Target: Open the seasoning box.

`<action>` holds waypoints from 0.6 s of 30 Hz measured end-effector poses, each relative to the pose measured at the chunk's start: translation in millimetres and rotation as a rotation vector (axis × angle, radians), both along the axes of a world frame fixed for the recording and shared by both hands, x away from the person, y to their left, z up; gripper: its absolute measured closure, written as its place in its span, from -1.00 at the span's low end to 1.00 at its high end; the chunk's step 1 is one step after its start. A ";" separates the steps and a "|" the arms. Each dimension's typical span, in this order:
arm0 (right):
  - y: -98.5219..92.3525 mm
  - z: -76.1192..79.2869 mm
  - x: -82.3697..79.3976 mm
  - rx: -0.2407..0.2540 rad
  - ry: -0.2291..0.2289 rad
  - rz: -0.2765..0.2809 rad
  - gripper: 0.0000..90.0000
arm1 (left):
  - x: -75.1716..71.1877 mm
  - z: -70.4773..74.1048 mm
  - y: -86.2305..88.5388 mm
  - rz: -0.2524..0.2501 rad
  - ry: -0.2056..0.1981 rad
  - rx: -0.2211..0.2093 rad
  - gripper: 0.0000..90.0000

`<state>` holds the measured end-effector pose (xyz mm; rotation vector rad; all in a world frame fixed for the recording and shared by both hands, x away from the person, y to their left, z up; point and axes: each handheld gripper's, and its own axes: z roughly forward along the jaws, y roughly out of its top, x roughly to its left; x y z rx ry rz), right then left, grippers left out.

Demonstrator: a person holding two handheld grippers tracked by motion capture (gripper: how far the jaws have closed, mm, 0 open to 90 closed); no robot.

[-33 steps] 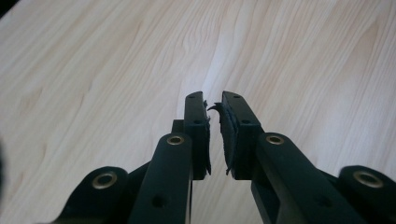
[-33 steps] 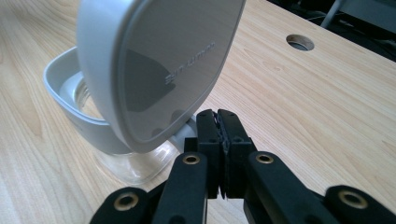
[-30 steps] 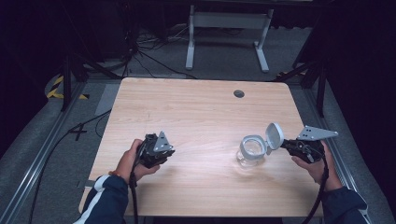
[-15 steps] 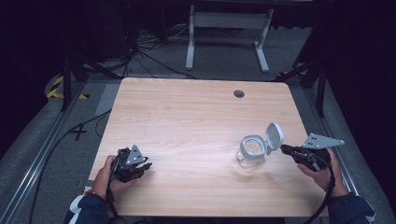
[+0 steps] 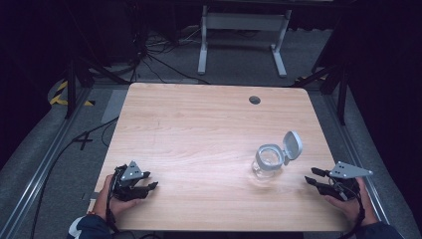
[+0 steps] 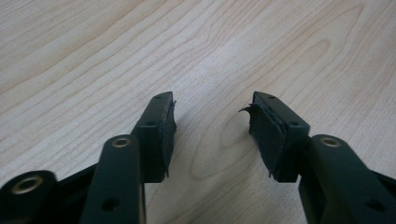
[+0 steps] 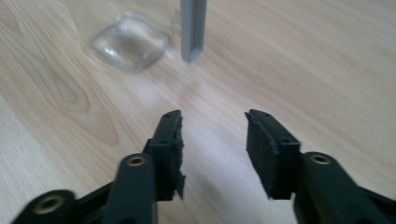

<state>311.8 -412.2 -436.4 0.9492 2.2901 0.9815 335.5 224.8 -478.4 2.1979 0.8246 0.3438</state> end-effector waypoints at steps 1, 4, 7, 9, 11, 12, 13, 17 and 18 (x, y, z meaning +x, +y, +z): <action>-2.5 -3.8 -1.6 -0.001 0.010 -0.010 0.15 | -0.6 -1.5 0.6 -0.001 -0.017 -0.007 0.03; -10.1 -14.0 -5.3 0.003 0.036 -0.031 -0.03 | -2.8 -2.6 -0.1 0.015 -0.009 -0.012 -0.14; -15.6 -18.9 -7.0 0.019 0.051 -0.051 -0.08 | -2.7 -2.9 -0.2 0.027 -0.007 -0.007 -0.24; -19.5 -22.3 -8.3 0.018 0.047 -0.083 -0.20 | -2.1 -2.9 -0.2 0.047 -0.002 -0.001 -0.41; -22.8 -26.5 -8.3 0.019 0.058 -0.116 -0.26 | -1.7 -2.5 -0.2 0.061 0.010 0.005 -0.46; -26.2 -28.5 -8.9 0.045 0.059 -0.118 -0.30 | -1.4 -2.4 -0.1 0.069 0.011 0.010 -0.49; -26.2 -28.5 -8.9 0.045 0.059 -0.118 -0.30 | -1.4 -2.4 -0.1 0.069 0.011 0.010 -0.52; -31.1 -29.7 -5.2 0.073 0.095 -0.148 -0.48 | -1.3 -3.4 -1.7 0.109 0.018 0.009 -0.64; -31.6 -30.2 -4.5 0.072 0.093 -0.150 -0.49 | -1.1 -3.6 -2.1 0.113 0.018 0.008 -0.65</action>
